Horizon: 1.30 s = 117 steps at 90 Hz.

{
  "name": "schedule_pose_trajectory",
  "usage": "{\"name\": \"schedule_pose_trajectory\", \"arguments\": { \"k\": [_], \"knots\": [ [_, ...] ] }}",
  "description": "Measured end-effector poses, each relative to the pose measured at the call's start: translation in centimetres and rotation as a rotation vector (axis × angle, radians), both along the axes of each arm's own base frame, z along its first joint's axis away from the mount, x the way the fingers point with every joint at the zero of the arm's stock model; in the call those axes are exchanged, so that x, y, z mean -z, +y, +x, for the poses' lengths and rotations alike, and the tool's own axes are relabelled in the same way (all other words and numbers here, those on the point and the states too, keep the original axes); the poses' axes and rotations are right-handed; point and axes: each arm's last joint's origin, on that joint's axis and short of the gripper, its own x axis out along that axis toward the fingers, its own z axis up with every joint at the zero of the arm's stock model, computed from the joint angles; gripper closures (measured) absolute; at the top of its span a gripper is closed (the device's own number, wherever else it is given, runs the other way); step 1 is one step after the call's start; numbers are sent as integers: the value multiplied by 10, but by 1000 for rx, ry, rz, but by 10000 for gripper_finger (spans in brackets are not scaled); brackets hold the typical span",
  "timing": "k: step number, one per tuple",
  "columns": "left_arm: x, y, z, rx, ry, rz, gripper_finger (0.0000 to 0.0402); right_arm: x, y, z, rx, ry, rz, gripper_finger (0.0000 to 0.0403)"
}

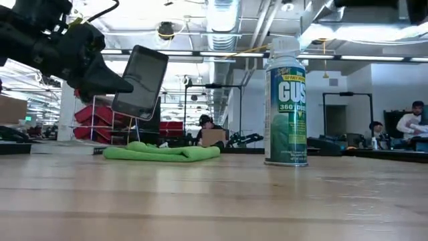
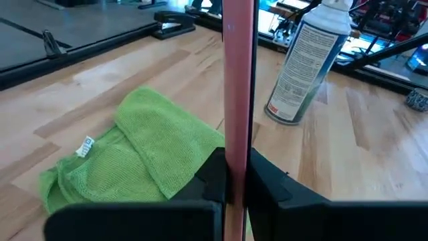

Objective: Apply microfiber cloth
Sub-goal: Spray the pink cellphone using the spray bottle

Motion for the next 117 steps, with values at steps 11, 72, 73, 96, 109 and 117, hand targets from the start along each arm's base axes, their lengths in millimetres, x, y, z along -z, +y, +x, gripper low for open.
{"name": "schedule_pose_trajectory", "arguments": {
  "k": [11,72,73,96,109,117],
  "knots": [
    [0,2,0,-15,-1,1,395,-20,-15,-12,4,47,14,403],
    [-1,6,1,-33,-8,18,395,-100,-105,-5,-295,361,102,403],
    [-2,6,1,-33,-9,19,395,-100,-107,-4,-297,368,105,403],
    [-6,13,6,-72,-57,69,395,-89,-147,20,-357,492,185,403],
    [-2,21,9,-119,-27,73,395,-86,-156,31,-408,497,209,403],
    [-1,25,12,-142,-27,97,395,-86,-158,35,-411,509,221,403]
  ]
}}
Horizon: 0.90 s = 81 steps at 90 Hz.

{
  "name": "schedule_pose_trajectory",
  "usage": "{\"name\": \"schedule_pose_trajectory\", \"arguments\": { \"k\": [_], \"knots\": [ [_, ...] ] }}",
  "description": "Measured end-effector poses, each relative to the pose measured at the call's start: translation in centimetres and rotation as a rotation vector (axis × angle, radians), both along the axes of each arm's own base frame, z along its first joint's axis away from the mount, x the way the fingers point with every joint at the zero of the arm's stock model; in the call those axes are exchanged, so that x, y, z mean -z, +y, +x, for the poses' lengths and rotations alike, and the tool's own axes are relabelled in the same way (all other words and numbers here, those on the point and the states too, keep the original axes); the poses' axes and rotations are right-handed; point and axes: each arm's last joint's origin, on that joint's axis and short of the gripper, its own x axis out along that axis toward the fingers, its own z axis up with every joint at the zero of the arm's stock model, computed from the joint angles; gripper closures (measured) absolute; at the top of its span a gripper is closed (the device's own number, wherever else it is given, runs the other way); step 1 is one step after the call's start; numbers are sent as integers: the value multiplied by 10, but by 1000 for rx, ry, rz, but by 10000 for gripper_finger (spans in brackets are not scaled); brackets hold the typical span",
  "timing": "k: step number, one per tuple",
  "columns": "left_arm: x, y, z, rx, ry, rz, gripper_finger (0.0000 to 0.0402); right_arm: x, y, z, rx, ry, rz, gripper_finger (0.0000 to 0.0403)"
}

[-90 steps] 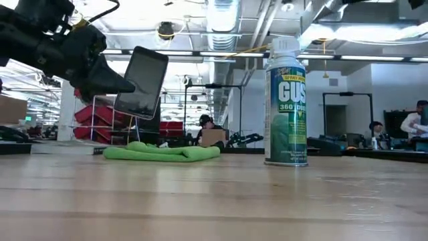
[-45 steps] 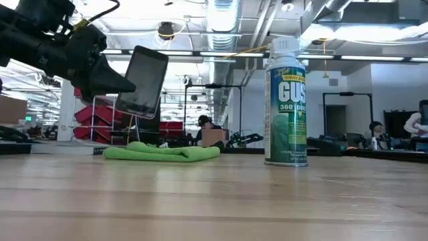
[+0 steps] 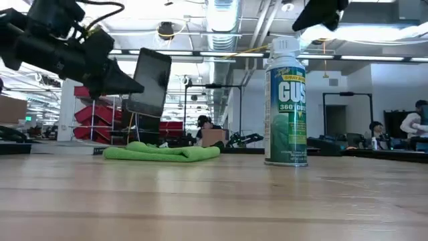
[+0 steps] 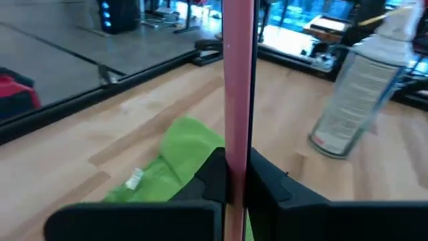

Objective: Apply microfiber cloth
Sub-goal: Spray the pink cellphone using the spray bottle

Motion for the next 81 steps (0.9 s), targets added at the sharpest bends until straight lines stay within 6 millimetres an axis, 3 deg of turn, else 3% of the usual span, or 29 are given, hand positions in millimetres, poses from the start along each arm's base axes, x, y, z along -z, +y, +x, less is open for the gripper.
{"name": "schedule_pose_trajectory", "arguments": {
  "k": [22,37,55,81],
  "knots": [
    [-6,8,15,-21,0,77,395,-12,3,17,-75,54,38,403],
    [-16,9,32,-11,-1,134,395,-14,2,37,-87,182,29,403],
    [-18,11,50,-30,16,165,395,-23,4,58,-153,219,33,403],
    [-21,12,56,-40,-15,162,395,-24,4,80,-162,361,60,403]
  ]
}}
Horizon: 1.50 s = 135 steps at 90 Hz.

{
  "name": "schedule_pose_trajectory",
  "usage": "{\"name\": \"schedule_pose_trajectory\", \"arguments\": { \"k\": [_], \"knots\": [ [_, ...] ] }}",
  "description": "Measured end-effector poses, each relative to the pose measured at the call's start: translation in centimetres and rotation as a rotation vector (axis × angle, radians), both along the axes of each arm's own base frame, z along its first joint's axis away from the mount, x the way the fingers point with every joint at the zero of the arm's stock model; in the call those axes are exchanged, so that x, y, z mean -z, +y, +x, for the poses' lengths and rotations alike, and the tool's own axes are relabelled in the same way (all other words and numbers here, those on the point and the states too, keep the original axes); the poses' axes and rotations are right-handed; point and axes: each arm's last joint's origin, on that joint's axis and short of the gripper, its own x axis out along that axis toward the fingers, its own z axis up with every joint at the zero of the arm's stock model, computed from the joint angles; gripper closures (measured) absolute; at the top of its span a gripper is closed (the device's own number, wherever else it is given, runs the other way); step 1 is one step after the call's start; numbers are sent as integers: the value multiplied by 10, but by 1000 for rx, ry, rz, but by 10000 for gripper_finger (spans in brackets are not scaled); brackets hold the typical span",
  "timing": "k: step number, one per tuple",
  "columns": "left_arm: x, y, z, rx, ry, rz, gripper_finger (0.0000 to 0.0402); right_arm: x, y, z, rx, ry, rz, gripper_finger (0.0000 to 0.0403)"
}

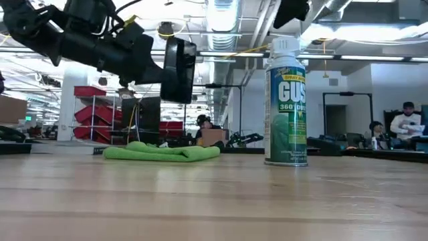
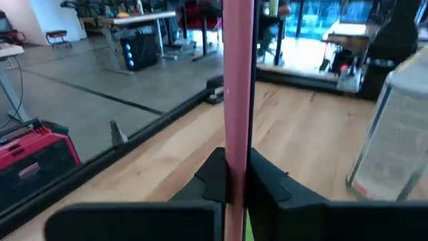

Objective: Apply microfiber cloth
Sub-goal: Spray the pink cellphone using the spray bottle

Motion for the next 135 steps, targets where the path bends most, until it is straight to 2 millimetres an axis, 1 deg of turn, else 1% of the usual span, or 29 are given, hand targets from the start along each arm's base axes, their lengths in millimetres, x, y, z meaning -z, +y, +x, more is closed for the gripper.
{"name": "schedule_pose_trajectory", "arguments": {
  "k": [15,34,44,61,84,91,113,135],
  "knots": [
    [-1,0,0,-1,-1,5,395,5,1,18,-25,43,34,403],
    [-1,0,0,-1,-7,1,395,8,-1,28,-27,116,50,403],
    [-1,0,0,-1,-7,1,395,6,-1,29,-27,113,52,403],
    [-1,2,-1,-49,-4,12,395,7,-1,26,-7,136,65,403],
    [0,0,-1,-50,-25,-32,395,7,-1,25,0,142,71,403],
    [0,-4,-1,-53,-24,-31,395,7,0,25,-9,142,89,403],
    [-1,-30,-3,-153,-12,28,395,7,1,26,-15,140,95,403],
    [-1,-40,-6,-219,-22,38,395,9,1,29,-24,133,111,403]
  ]
}}
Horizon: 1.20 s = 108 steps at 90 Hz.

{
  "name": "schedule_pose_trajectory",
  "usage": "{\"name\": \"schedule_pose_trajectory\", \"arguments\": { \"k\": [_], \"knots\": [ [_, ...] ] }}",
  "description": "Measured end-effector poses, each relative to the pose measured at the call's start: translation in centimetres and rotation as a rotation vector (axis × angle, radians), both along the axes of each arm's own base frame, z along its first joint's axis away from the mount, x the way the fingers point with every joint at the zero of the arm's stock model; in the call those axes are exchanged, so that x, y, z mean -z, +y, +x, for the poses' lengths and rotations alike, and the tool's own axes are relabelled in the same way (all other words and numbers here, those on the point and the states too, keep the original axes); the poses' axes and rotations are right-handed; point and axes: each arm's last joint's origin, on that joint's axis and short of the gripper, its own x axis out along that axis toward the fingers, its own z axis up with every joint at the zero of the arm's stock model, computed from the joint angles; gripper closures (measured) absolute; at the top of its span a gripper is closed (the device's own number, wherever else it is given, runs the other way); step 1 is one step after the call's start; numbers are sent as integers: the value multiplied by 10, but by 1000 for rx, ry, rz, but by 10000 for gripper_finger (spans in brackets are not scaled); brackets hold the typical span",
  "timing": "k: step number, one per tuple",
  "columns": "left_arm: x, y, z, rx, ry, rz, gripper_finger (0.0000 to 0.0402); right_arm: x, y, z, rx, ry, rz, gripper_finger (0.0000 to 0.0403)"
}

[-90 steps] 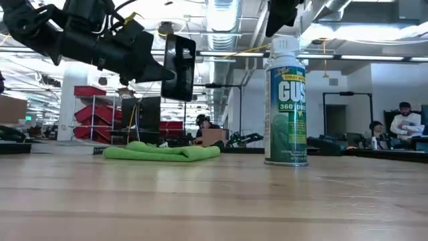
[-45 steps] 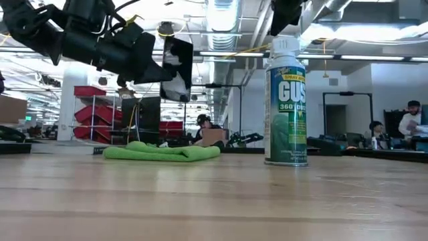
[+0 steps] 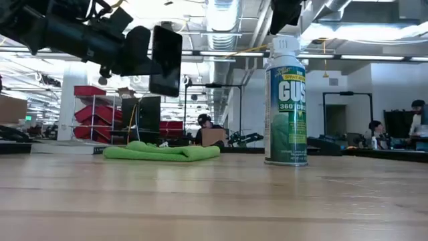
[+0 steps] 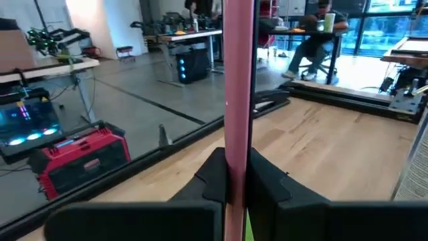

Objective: Apply microfiber cloth
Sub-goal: Spray the pink cellphone using the spray bottle

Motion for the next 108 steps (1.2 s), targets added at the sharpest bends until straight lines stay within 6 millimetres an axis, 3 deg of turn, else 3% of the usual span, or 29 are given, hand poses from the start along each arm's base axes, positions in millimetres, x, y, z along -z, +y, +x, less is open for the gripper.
{"name": "schedule_pose_trajectory", "arguments": {
  "k": [24,108],
  "knots": [
    [1,-3,-1,0,-1,-5,395,13,0,9,-8,58,6,403],
    [2,-3,-1,1,15,-1,395,9,-7,11,-6,8,-16,403]
  ]
}}
